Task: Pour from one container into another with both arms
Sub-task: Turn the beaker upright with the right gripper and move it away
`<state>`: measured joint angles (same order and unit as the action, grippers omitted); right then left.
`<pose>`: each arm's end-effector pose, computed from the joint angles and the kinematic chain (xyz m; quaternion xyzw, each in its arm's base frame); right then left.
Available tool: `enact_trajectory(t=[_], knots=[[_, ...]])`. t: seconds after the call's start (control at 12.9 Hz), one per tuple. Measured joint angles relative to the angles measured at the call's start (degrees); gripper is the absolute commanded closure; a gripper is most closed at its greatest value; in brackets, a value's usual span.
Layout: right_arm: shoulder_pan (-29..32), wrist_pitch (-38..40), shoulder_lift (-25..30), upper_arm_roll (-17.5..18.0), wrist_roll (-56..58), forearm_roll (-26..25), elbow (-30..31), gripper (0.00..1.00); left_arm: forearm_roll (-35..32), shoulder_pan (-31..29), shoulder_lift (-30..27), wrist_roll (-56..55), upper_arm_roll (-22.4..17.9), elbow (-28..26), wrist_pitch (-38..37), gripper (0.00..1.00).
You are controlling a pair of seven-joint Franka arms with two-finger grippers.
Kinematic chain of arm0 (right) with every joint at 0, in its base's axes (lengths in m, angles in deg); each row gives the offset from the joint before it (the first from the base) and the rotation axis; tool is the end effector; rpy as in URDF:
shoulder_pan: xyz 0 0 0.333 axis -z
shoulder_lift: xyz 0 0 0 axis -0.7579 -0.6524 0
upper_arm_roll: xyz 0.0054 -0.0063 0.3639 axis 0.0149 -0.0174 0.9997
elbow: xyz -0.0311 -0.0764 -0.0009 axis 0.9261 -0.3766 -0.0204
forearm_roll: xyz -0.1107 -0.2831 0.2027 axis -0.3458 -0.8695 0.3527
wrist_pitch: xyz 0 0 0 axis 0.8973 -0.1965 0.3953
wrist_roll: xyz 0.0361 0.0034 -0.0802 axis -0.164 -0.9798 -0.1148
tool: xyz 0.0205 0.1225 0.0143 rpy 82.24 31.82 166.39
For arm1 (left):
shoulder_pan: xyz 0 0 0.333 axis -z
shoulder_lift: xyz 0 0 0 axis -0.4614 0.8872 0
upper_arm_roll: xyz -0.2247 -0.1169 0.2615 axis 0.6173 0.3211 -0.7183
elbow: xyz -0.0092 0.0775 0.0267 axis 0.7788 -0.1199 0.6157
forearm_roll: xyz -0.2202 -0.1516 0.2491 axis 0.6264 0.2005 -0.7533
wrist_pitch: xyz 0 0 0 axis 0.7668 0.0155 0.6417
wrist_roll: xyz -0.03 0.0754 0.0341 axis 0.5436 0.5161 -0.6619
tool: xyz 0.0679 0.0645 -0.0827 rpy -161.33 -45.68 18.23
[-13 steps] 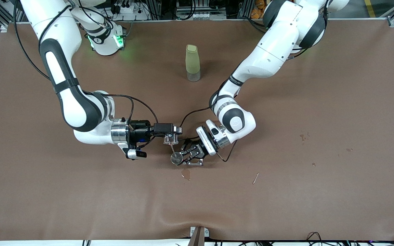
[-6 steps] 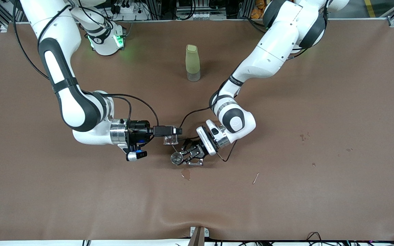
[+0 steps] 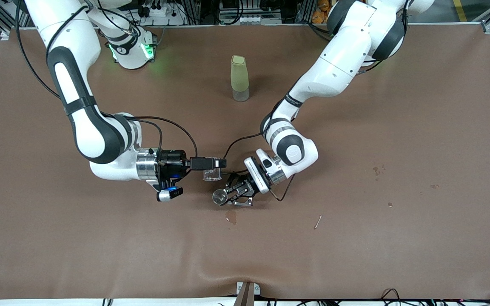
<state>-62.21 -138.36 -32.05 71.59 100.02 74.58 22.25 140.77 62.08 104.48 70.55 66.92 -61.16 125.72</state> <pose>0.6475 0.3265 0.4144 -0.6802 0.1183 0.1099 0.7150 0.6382 -0.4915 0.1878 0.6589 -0.3951 0.5426 0.3395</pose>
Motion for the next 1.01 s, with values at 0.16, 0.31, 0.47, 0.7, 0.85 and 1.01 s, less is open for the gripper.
enact_trajectory(t=[0.16, 0.31, 0.47, 0.7, 0.85, 1.01], knots=[[0.0, -0.4, 0.0, 0.0, 0.0, 0.6, -0.3, 1.0, 0.0, -0.1, 0.0, 0.0, 0.0, 0.0, 0.0, 1.0], [0.0, -0.8, 0.0, 0.0, 0.6, 0.6, -0.7, 1.0, 0.0, -0.3, 0.0, 0.0, -0.1, 0.0, 0.0, 1.0], [0.0, -1.0, -0.1, -0.4, 6.9, 0.6, -1.0, 1.0, 0.0, -0.8, 0.0, 0.0, -0.2, 0.0, 0.0, 1.0], [0.3, -1.1, -1.4, -1.4, 22.8, 0.5, -1.1, 1.0, 0.0, -3.0, -0.4, 0.0, -0.4, -0.1, -0.1, 1.0], [0.4, -1.1, -2.7, -2.7, 31.2, -0.2, -1.4, 1.0, 0.0, -5.0, -0.6, 0.0, -0.4, -1.3, -1.5, 1.0], [0.5, -1.2, -3.3, -5.1, 38.2, -3.0, -2.0, 1.0, -0.9, -7.8, -0.6, 0.7, -0.6, -3.9, -5.3, 1.0]])
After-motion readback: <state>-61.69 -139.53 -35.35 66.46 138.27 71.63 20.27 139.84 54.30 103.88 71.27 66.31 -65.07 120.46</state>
